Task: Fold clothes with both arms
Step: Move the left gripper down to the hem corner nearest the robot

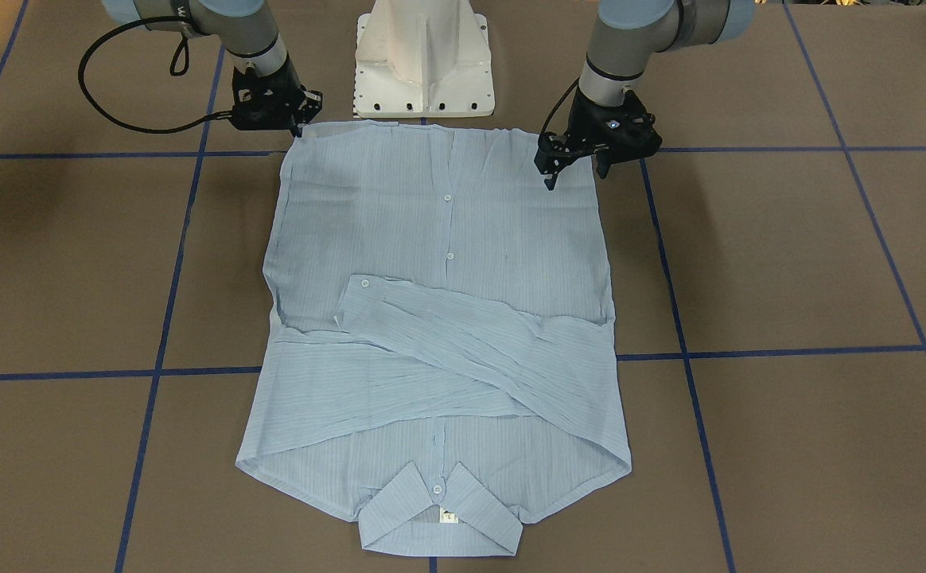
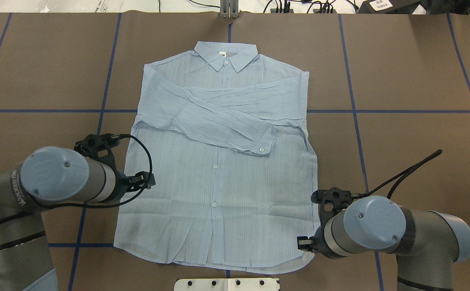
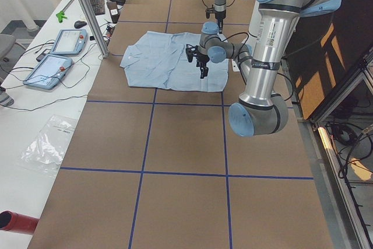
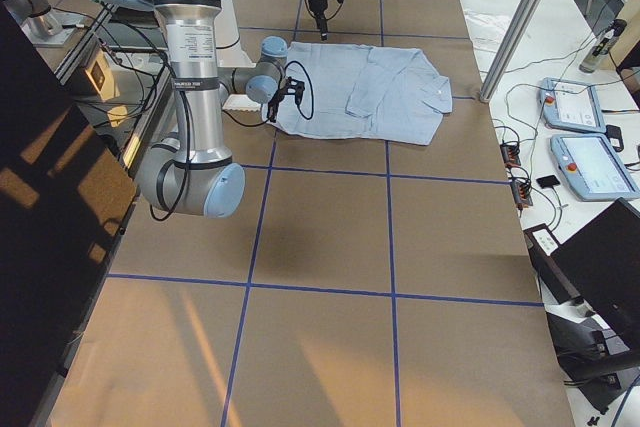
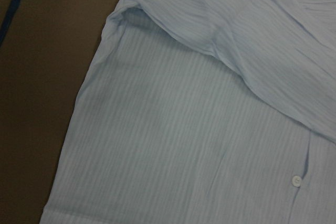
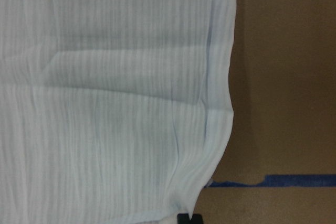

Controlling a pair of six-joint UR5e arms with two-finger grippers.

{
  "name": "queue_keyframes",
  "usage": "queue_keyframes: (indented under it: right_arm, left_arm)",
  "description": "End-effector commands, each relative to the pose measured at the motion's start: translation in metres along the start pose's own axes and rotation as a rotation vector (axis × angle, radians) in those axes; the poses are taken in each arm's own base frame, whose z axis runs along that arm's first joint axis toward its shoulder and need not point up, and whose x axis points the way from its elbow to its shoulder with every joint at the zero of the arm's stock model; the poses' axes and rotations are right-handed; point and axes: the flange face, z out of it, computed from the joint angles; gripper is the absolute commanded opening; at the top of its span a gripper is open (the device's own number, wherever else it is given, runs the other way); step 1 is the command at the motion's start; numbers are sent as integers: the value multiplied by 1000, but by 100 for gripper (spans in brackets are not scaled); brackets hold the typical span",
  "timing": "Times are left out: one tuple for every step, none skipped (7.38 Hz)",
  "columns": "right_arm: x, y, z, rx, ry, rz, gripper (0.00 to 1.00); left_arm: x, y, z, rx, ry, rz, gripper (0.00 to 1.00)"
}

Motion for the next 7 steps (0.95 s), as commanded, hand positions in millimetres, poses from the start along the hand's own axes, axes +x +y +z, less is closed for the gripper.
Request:
queue_keyframes:
  right_arm:
    - [-8, -2, -8, 9, -23, -1, 0]
    - [-8, -2, -8, 11, -23, 0, 0]
    - [-7, -5, -11, 12, -27, 4, 0]
    - [-8, -6, -12, 15, -30, 5, 0]
    - [-7, -8, -14, 19, -32, 7, 0]
    - [-7, -8, -18, 20, -39, 9, 0]
    - [-7, -9, -20, 21, -39, 11, 0]
  left_arm:
    - [-30, 51, 30, -53, -68, -8, 96]
    - [-31, 74, 38, -80, -81, -9, 94]
    - [-31, 86, 41, -96, -87, 2, 93]
    - [-31, 91, 42, -103, -88, 7, 91]
    - [-30, 90, 41, -102, -85, 6, 89]
    - [-29, 90, 41, -103, -87, 6, 87]
    - [-33, 90, 43, -104, -94, 7, 86]
